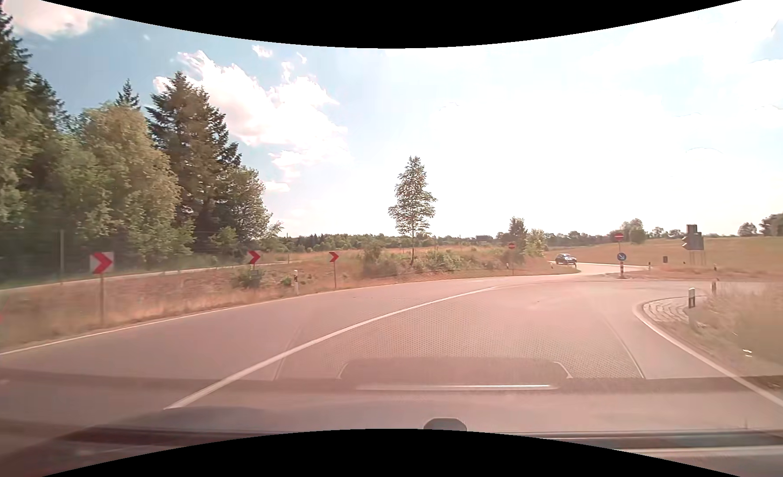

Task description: Follow the waypoints while adhering to traffic rules and regulations

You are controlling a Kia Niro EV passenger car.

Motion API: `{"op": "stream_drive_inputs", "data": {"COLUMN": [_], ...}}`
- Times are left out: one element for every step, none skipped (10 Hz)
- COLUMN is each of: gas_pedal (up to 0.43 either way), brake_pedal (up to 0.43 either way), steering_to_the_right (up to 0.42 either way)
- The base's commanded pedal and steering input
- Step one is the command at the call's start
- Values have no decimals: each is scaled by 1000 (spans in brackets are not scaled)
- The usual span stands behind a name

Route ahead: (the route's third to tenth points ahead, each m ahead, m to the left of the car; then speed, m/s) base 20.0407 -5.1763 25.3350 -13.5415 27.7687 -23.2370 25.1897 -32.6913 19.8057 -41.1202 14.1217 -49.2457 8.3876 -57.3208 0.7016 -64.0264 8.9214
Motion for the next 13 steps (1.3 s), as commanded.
{"op": "stream_drive_inputs", "data": {"gas_pedal": [0, 0, 0, 0, 0, 0, 0, 0, 0, 0, 0, 0, 0], "brake_pedal": [0, 0, 0, 30, 146, 183, 183, 189, 189, 195, 207, 220, 226], "steering_to_the_right": [165, 166, 168, 169, 170, 170, 170, 170, 171, 171, 172, 173, 174]}}
